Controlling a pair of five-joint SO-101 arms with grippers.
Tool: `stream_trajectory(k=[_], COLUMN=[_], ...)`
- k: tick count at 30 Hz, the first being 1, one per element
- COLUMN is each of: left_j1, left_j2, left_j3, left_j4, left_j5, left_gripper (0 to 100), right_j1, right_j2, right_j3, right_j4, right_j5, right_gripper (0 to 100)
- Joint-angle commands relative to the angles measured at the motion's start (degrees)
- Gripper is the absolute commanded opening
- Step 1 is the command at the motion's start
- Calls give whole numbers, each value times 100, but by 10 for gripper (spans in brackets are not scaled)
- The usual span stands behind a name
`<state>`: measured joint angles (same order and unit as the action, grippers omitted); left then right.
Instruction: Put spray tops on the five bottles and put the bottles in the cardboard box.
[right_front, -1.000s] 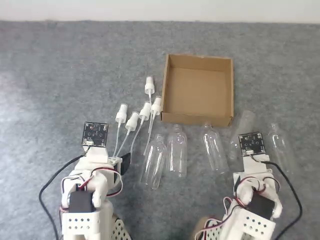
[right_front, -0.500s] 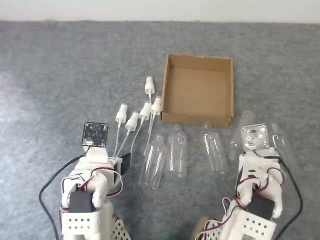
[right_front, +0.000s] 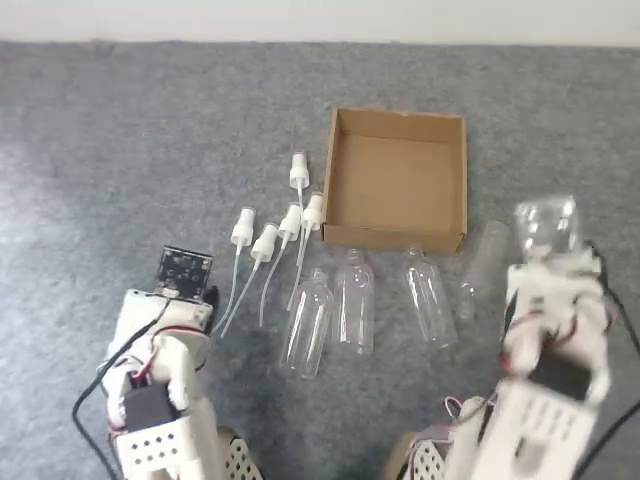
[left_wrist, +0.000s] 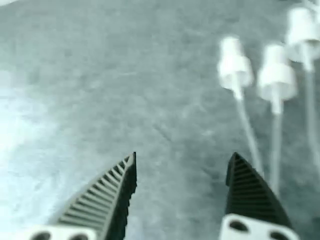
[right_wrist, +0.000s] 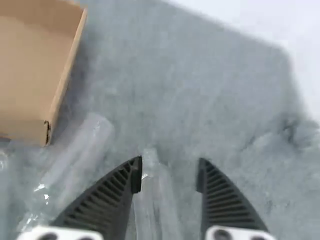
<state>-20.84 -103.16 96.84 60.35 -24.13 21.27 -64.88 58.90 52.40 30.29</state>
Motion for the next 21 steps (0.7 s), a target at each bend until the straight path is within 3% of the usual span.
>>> stream_trajectory(k=[1,6,11,18,21], left_j1=[-325,-35,9,976,1292], left_j2=[-97,316,2470,6734,8220], left_j3=[-910,-2352,-4365,-7503,-8541], left_j4=[35,624,1037,1996,2303], left_j5=[-132,-369,-378,-334,18], left_gripper=[273,272,272,270,269], right_j1=[312,646,945,919,866], right_j2=[2695,5499,7196,7820,7846], right_j3=[-1811,-3912,-5134,-4932,-4545], right_j4=[382,1596,2457,1938,1499], right_j5=[457,1371,2057,2092,2092], right_gripper=[228,230,231,231,231])
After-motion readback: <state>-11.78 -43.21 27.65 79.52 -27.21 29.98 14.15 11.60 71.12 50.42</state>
